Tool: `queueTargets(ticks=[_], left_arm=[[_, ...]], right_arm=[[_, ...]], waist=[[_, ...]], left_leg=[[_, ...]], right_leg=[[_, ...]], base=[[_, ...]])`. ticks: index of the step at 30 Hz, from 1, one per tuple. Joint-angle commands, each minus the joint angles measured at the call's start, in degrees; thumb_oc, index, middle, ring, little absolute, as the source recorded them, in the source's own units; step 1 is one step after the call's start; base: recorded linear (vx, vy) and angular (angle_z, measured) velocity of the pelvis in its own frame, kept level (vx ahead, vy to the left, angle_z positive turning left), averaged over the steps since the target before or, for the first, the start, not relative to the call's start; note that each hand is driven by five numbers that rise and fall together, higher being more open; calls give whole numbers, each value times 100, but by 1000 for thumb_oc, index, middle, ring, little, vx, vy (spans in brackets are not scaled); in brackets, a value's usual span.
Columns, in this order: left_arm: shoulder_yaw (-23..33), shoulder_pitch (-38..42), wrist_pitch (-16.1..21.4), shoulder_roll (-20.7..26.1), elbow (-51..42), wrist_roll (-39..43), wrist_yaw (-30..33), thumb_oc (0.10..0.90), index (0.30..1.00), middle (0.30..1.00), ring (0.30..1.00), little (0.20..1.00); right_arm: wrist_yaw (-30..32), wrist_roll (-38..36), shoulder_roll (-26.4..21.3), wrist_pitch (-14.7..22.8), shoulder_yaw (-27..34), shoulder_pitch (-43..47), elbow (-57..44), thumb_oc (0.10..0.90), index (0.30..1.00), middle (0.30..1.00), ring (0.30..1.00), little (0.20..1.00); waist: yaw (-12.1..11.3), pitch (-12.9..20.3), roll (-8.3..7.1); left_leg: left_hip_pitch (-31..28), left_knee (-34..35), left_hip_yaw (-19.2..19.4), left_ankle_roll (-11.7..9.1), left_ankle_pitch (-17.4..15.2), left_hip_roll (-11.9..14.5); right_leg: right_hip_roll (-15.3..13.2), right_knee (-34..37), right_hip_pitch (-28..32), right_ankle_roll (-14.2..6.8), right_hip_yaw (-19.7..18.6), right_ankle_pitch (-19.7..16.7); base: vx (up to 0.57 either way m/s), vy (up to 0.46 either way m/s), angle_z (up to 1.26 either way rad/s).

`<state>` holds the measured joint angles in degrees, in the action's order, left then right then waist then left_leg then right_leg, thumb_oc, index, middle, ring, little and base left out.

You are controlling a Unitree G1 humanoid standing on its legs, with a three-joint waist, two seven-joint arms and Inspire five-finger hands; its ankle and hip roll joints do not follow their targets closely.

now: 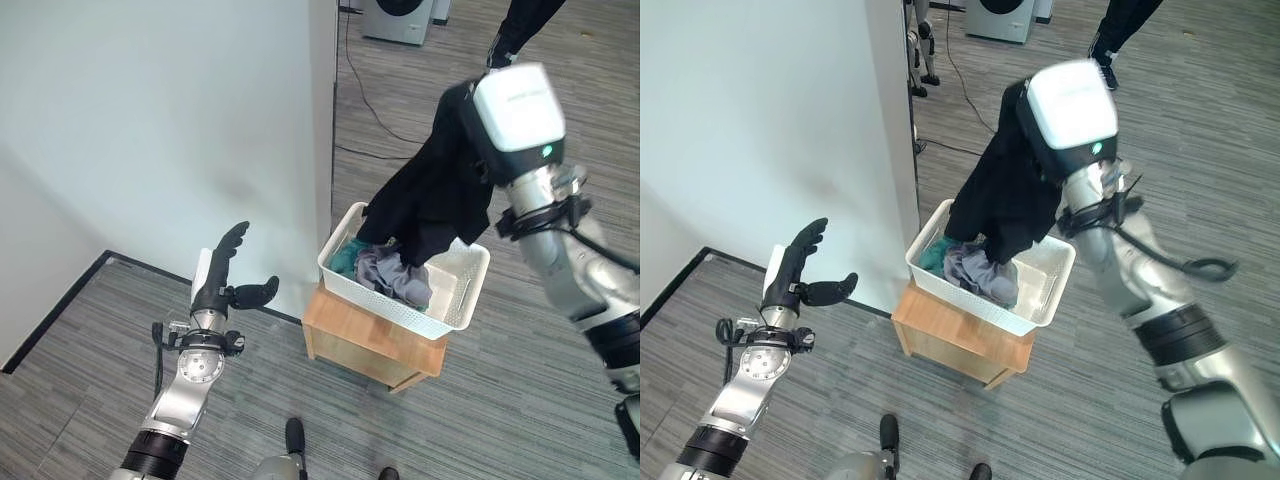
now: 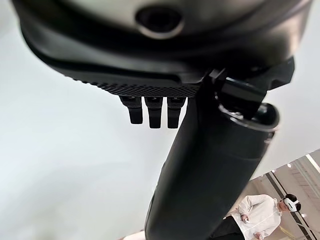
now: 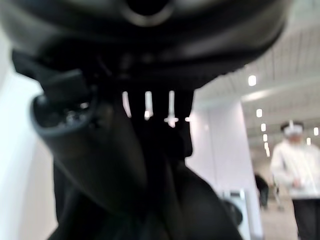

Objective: Pick up bed clothes into laundry basket.

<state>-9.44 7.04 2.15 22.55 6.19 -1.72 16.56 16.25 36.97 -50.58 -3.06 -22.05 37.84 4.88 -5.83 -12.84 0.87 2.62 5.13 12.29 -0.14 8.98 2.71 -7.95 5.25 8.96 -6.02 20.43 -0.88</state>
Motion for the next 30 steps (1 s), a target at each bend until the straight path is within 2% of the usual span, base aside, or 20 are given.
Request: queueTargets(ticks=[1,9,16,18,23,30], left_arm=[[-63,469,445,23,-471,-30,83,800,900,900,900,900],[-109,401,374,-44,-411,-148,33,800,900,900,900,900],[-147,440,381,9,-296,-95,54,800,900,900,900,900],[-138,452,377,-38,-258,-87,54,800,900,900,900,900],[-257,539,357,-140,-192,-135,30,800,900,900,900,900],[-428,760,362,-139,-70,-206,37,800,900,900,900,900]], right_arm=[[215,384,-246,-91,569,588,-592,400,300,300,300,300],[165,730,-178,-330,927,-222,-214,400,300,300,300,300],[236,632,-279,-582,892,-200,516,400,300,300,300,300],[216,747,-217,-660,997,-402,589,400,300,300,300,300],[172,1067,-222,-878,1157,-692,835,400,300,300,300,300],[148,1381,-512,-1130,933,-461,1433,400,300,300,300,300]], waist=[[-278,340,-88],[-297,200,-60],[-237,-36,60],[-207,-138,132],[-159,-268,202],[-110,-442,205]], left_leg=[[-486,-13,-15,-682,-602,619],[-327,-13,-87,-649,-599,565],[-36,-13,-47,-635,-501,534],[78,-13,-31,-650,-476,544],[197,-13,-25,-663,-479,524],[409,-13,47,-678,-428,550]], right_leg=[[-111,-25,152,-218,366,532],[-173,-25,41,-246,429,482],[-232,-25,-316,-278,343,363],[-261,-25,-443,-285,337,337],[-304,-25,-591,-320,310,309],[-353,-25,-896,-372,215,193]], base=[[4,7,15],[-2,-2,13],[-40,11,0],[-42,11,-6],[-17,9,-5],[-18,6,-4]])
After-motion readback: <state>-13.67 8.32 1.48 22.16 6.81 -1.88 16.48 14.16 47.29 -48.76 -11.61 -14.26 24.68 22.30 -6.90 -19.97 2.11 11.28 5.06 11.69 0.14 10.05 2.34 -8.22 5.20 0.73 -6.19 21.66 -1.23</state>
